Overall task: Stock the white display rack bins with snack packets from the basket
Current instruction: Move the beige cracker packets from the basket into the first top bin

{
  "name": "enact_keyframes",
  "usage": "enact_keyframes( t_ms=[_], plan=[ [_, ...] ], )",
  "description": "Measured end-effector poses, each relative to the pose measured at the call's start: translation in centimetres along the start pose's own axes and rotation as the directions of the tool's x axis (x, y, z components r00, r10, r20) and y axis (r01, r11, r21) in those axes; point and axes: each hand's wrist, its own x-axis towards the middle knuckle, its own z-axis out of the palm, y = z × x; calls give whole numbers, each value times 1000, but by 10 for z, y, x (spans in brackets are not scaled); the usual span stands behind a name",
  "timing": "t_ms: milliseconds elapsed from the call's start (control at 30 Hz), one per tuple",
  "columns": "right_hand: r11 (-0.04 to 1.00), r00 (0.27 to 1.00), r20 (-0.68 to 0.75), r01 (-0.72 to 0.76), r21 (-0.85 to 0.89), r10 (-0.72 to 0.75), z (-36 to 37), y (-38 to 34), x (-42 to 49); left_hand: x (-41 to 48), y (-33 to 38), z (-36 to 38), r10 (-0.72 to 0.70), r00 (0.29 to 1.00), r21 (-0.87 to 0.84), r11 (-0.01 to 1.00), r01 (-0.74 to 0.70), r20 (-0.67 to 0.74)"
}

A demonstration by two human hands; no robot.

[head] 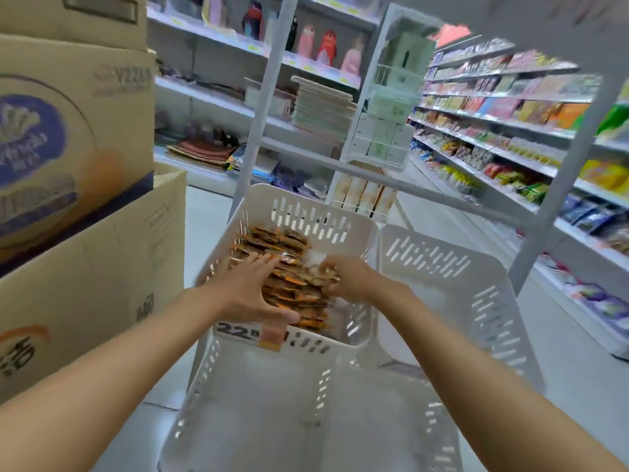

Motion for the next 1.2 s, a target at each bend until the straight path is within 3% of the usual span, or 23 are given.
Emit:
enact_keyframes(
  t_ms=[100, 300, 433, 533, 600, 667, 833, 967, 1100, 1167, 1200],
  plan=[
    [992, 981, 191, -45, 122, 21, -1, 6, 6, -2, -4, 8, -15, 1000, -58, 998, 14, -21],
    [981, 993, 120, -23, 193, -1, 30, 7, 13, -1, -5, 8, -9, 996, -80, 997, 2, -94],
    [940, 994, -107, 28, 341, 9, 22, -3, -14, -18, 8, 1, 28, 970, -89, 995, -51, -240],
    [943, 928, -371, 102, 317, 24, 29, -19, -62, -47, 36, 3, 89, 920, -90, 987, -132, -381],
    [928, 864, -501, 152, 341, 43, 40, -33, -103, -73, 58, 10, 123, 908, -82, 982, -169, -401],
    [905, 844, -534, 190, 381, 47, 58, -45, -145, -104, 73, 20, 132, 920, -87, 981, -175, -369],
    [876, 935, -355, 160, 455, 13, 140, -56, -240, -191, 67, 79, 6, 989, -231, 972, -41, -151],
    [884, 996, -71, 76, 460, -49, 207, -62, -308, -253, 49, 132, -122, 992, -324, 938, 126, 33],
    [857, 955, 215, 70, 510, -205, 260, -81, -364, -301, 47, 170, -206, 978, -436, 878, 199, 31],
    [920, 925, 270, 161, 358, -268, 283, -81, -378, -320, 48, 185, -225, 973, -483, 846, 226, 61],
    [941, 942, 247, 150, 303, -229, 287, -78, -380, -326, 50, 191, -222, 972, -497, 837, 229, 74]
  ],
)
